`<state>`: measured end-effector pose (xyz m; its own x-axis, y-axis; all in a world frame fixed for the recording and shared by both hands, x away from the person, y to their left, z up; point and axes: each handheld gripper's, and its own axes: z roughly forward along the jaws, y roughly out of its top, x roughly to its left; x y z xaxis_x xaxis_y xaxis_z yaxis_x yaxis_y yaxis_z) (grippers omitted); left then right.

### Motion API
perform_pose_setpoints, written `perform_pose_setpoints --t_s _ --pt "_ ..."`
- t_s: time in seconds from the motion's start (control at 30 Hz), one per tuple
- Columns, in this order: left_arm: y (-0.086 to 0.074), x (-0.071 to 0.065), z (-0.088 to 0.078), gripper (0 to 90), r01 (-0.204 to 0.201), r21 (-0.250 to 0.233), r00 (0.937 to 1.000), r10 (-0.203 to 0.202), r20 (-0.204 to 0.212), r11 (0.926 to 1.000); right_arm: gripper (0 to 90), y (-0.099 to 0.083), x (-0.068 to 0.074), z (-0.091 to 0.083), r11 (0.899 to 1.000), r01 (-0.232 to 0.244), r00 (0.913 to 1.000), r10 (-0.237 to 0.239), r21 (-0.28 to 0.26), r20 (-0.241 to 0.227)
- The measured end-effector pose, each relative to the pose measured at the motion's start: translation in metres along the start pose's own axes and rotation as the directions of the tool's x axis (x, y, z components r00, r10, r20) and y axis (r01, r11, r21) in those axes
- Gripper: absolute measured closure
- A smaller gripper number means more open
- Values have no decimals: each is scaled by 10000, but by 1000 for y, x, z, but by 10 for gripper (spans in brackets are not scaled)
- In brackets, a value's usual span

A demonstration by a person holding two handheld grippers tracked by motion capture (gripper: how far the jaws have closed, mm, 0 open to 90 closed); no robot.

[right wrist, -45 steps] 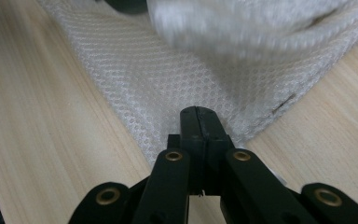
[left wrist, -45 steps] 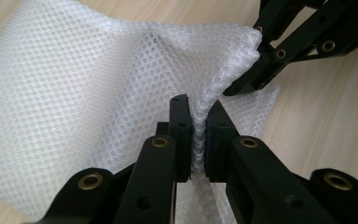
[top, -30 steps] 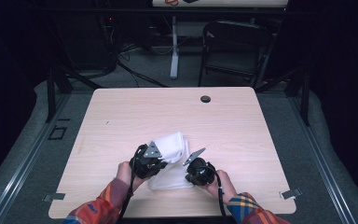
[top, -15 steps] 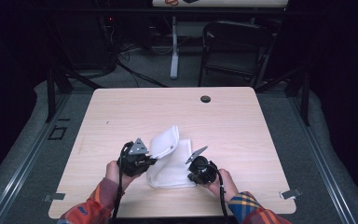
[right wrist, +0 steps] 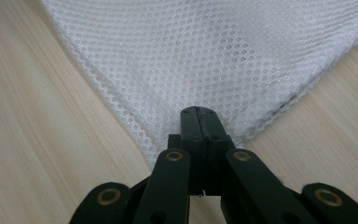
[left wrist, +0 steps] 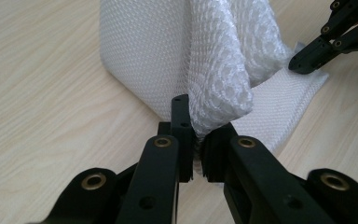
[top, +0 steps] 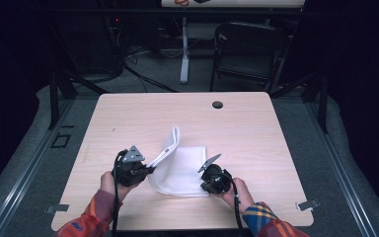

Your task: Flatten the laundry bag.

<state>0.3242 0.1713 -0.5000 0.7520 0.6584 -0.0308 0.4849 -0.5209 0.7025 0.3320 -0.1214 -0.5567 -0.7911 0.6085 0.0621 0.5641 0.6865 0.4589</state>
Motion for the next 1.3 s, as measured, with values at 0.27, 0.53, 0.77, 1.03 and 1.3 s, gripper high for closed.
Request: perform_pose_setpoints --t_s 0.27,0.53,0.77,1.03,1.3 --pt "-4 4 -1 856 133 130 9999 -132 -96 9998 900 -1 -2 -1 10000 -73 9999 73 51 90" --pt "-4 3 1 857 178 461 9997 -170 -169 9988 900 -2 -6 -3 9999 -29 9999 27 153 130" --pt "-5 4 1 857 139 571 9997 -129 -186 9983 900 -3 -8 -4 9999 -55 9999 53 160 145" --pt "-13 8 -6 858 302 850 9994 -287 -188 9959 900 -3 -9 -4 9999 15 9998 -18 171 173" --pt "-20 5 2 858 424 1339 9989 -390 -277 9901 900 -4 -12 -4 9999 -74 9992 69 139 381"
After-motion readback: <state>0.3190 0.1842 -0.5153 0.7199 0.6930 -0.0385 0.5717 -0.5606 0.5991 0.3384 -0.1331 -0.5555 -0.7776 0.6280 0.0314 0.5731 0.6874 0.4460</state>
